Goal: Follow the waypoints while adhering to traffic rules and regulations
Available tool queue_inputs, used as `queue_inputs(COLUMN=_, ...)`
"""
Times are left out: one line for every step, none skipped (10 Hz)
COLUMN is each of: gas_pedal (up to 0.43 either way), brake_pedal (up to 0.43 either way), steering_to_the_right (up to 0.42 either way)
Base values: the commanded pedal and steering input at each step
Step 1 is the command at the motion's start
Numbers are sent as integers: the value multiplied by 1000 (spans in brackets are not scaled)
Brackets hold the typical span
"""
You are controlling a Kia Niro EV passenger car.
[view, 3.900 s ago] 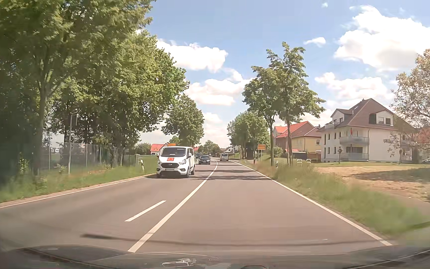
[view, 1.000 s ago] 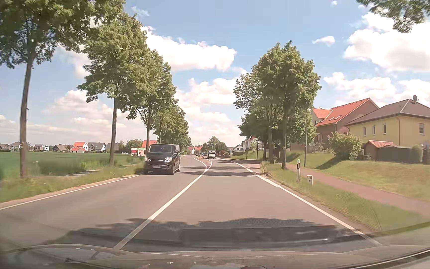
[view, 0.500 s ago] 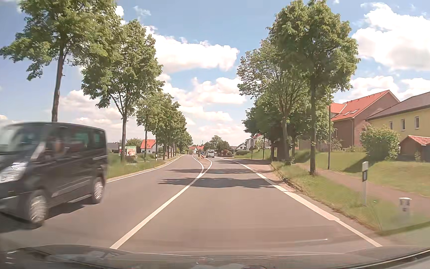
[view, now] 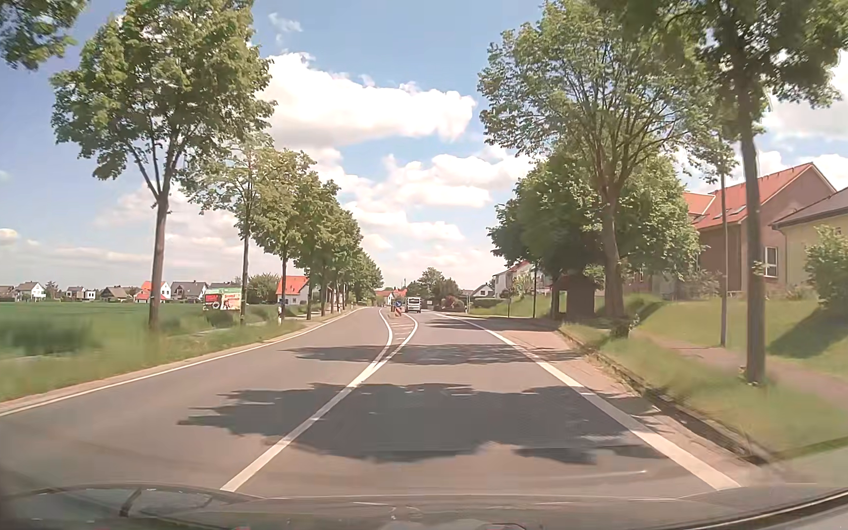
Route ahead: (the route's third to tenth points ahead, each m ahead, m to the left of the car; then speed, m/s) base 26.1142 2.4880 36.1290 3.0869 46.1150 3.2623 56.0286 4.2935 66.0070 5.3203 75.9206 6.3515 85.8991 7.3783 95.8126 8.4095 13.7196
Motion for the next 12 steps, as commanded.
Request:
queue_inputs(gas_pedal=98, brake_pedal=0, steering_to_the_right=-7)
queue_inputs(gas_pedal=98, brake_pedal=0, steering_to_the_right=-7)
queue_inputs(gas_pedal=98, brake_pedal=0, steering_to_the_right=-7)
queue_inputs(gas_pedal=110, brake_pedal=0, steering_to_the_right=-7)
queue_inputs(gas_pedal=118, brake_pedal=0, steering_to_the_right=-7)
queue_inputs(gas_pedal=130, brake_pedal=0, steering_to_the_right=-7)
queue_inputs(gas_pedal=138, brake_pedal=0, steering_to_the_right=-7)
queue_inputs(gas_pedal=138, brake_pedal=0, steering_to_the_right=-6)
queue_inputs(gas_pedal=138, brake_pedal=0, steering_to_the_right=-7)
queue_inputs(gas_pedal=138, brake_pedal=0, steering_to_the_right=-6)
queue_inputs(gas_pedal=138, brake_pedal=0, steering_to_the_right=-5)
queue_inputs(gas_pedal=138, brake_pedal=0, steering_to_the_right=-5)
